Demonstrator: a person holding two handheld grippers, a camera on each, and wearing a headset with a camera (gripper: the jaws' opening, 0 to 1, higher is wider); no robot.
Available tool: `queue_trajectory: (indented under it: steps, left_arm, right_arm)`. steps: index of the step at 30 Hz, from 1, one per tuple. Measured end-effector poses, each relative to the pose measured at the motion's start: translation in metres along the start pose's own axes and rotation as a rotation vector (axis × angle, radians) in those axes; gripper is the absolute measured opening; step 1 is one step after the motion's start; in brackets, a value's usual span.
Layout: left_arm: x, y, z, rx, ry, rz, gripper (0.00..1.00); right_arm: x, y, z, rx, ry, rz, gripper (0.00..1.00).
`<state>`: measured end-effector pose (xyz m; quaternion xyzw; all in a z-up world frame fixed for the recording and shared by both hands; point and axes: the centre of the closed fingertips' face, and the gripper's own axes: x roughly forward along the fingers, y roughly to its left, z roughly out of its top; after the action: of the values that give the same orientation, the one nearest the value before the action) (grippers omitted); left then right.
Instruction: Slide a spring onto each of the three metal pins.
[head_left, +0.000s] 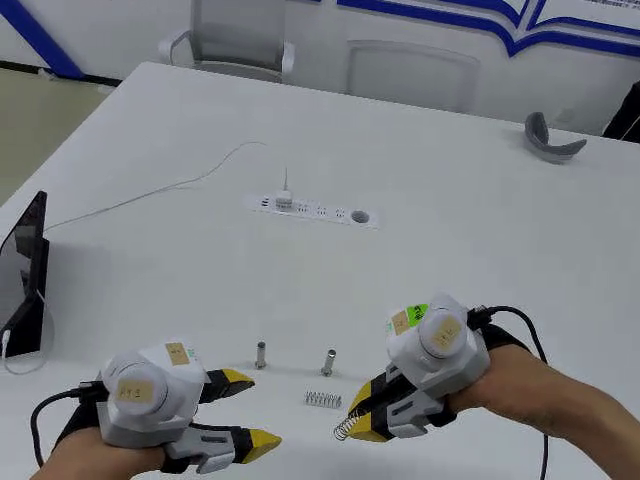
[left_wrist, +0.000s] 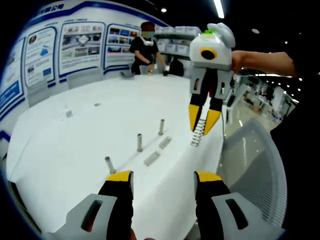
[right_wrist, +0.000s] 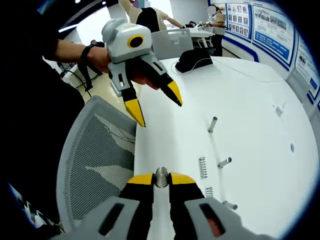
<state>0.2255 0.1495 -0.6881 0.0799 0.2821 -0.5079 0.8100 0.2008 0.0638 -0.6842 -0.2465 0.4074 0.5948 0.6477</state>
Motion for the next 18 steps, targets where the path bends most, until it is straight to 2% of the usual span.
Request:
queue_trajectory:
  steps: [11,18]
  left_arm:
    - [-0.016,0.025,-0.011,-0.071,-0.011,0.088,0.58]
    - [-0.025,0.035,-0.014,-0.108,-0.031,0.119,0.63]
  right_arm:
    - [0.017,-0.017,0.019,-0.021,0.013,0.009,0.13]
    - [0.026,-0.038,0.030,-0.004,0.022,-0.010,0.13]
